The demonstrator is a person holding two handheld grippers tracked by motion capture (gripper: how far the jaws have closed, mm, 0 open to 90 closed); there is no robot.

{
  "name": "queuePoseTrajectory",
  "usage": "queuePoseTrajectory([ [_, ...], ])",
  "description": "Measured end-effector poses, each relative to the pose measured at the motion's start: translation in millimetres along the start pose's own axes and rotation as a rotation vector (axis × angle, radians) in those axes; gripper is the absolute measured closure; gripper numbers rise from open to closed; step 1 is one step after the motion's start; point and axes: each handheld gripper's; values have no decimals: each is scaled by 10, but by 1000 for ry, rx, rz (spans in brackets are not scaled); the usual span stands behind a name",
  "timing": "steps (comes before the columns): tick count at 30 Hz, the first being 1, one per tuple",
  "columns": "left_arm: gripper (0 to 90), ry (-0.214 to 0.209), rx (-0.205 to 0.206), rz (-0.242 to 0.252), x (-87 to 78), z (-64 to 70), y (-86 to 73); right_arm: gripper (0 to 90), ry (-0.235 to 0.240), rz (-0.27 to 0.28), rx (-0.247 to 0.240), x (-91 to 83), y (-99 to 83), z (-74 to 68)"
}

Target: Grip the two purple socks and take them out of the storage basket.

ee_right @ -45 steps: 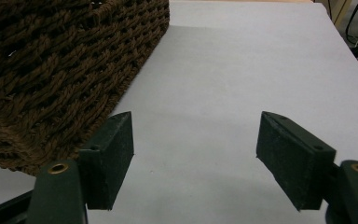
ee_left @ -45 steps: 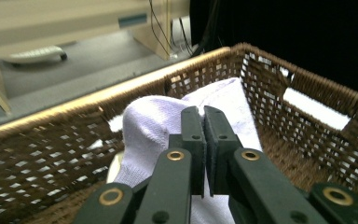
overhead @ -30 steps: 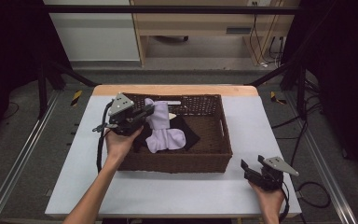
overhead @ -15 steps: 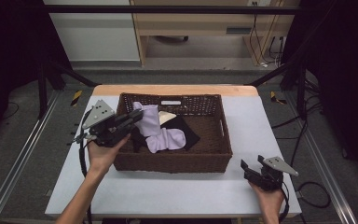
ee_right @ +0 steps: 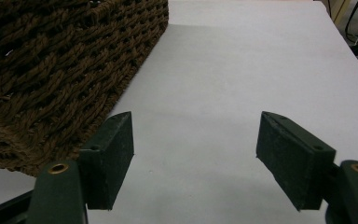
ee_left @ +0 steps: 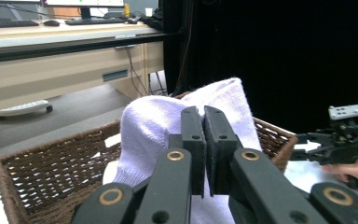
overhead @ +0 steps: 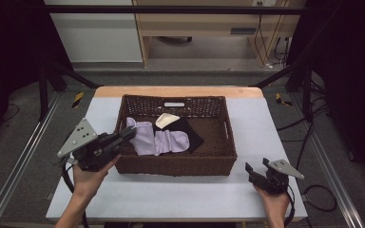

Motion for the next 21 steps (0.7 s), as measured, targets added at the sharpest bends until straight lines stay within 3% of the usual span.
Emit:
queuePoseTrajectory([
  [11,868,-40,19,-35,-121,167,-250,276,0,-2,0,0,0,-3],
  [21,868,-69,-23,-123,-156,226,-717,276,2,-3,0,-3,0,-10],
])
Point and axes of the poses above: each handheld gripper's, and its own axes: x roughly forward along the jaws, y roughly out of its top, z roughly to its right, and after that the axes turned 2 degrees about -z, right-handed
